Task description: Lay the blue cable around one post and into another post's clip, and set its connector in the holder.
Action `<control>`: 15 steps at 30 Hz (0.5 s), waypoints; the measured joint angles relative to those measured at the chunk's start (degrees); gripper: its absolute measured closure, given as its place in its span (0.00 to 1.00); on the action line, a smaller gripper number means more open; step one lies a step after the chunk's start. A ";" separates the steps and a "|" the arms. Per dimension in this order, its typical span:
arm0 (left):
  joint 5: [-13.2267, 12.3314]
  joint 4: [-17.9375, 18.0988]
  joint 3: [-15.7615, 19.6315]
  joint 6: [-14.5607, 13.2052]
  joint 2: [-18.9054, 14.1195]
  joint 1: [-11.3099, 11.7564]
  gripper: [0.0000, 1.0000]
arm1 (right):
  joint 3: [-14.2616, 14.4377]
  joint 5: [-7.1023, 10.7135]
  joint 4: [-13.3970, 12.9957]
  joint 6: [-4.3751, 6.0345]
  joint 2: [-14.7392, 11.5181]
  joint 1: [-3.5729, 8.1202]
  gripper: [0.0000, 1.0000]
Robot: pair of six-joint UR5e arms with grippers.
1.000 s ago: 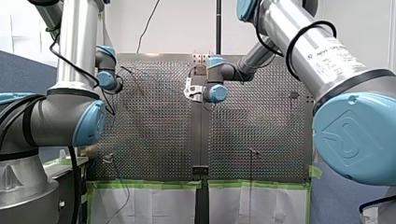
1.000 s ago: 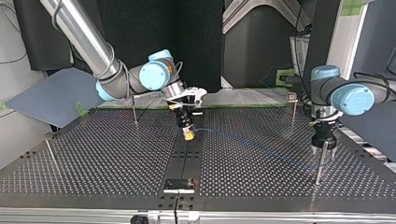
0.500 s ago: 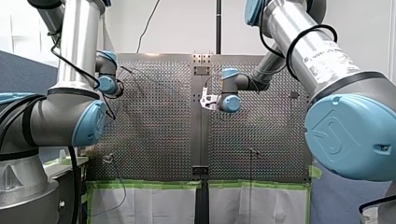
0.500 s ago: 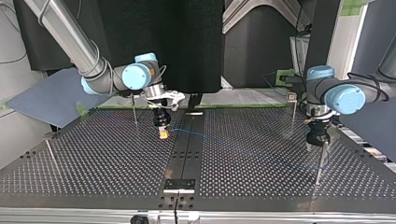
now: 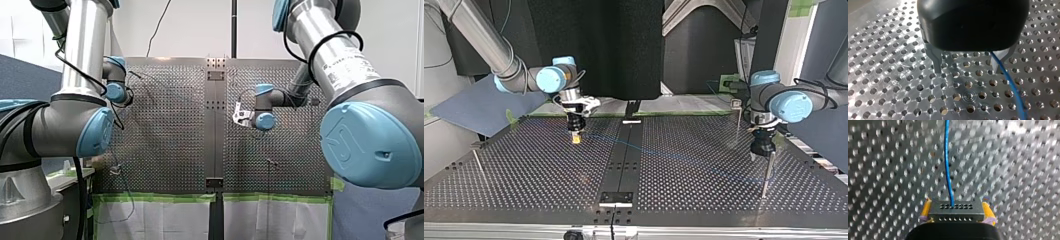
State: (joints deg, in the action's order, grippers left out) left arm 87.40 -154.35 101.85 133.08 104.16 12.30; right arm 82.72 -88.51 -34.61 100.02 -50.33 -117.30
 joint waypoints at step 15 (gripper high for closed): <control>0.00 -0.08 -0.01 -0.47 0.01 -0.02 0.02 | 7.99 -5.09 -8.01 -0.16 0.09 8.01 1.00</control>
State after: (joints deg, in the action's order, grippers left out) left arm 87.40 -154.43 101.84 132.61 104.18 12.28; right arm 90.71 -93.60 -42.62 99.86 -50.24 -109.29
